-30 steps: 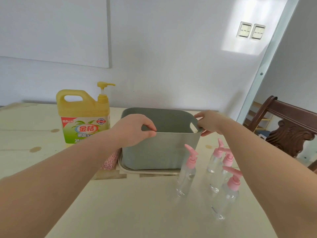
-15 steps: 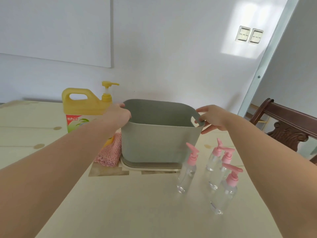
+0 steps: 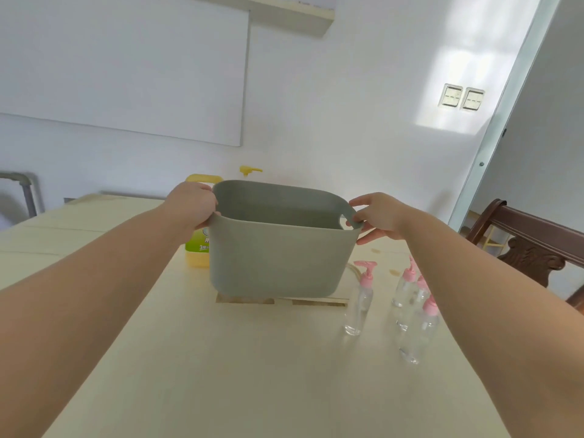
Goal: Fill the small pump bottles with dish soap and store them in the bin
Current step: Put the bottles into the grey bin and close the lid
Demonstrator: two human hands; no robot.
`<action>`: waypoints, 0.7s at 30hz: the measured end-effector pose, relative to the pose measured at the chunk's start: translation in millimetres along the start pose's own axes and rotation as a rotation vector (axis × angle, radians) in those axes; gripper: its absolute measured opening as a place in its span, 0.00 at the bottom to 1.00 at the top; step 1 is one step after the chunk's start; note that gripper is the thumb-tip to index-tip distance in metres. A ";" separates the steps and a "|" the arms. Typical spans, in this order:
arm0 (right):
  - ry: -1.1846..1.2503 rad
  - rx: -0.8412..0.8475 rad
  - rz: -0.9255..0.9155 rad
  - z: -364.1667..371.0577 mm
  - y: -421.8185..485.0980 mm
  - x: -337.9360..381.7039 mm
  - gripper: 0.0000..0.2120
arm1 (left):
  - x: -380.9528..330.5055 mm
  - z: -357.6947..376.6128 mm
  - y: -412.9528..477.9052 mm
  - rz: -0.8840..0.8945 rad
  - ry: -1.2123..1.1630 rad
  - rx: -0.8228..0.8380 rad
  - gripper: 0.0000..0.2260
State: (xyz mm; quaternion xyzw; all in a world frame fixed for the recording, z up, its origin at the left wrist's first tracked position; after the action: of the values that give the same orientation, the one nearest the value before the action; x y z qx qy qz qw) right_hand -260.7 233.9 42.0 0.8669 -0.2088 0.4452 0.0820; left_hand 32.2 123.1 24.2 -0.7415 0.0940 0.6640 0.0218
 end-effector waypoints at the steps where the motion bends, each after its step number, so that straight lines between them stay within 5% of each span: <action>1: 0.002 0.010 -0.012 8.3 -6.4 6.2 0.23 | -0.7 -13.7 -7.7 0.000 -0.009 -0.012 0.13; 8: 0.017 0.098 0.007 54.0 -33.0 16.8 0.27 | 8.4 -70.5 -27.2 -0.102 0.043 -0.022 0.08; 21: -0.051 0.123 0.099 74.7 -74.6 2.3 0.24 | 39.9 -90.3 -55.2 -0.233 0.059 0.231 0.09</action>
State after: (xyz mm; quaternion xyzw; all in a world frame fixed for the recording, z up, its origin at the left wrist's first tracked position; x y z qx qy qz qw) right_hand -171.9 275.8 3.0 0.8701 -0.2254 0.4383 0.0011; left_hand 134.1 158.7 -9.7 -0.7590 0.0837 0.6198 0.1810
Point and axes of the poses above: each hand's wrist, its own y-axis towards the middle knuckle, its own z-axis out of the palm, x = y × z, the point moved 2 cm from there along y, towards the middle knuckle, and after that the axes turned 2 degrees about -y, right-handed, at the moved point
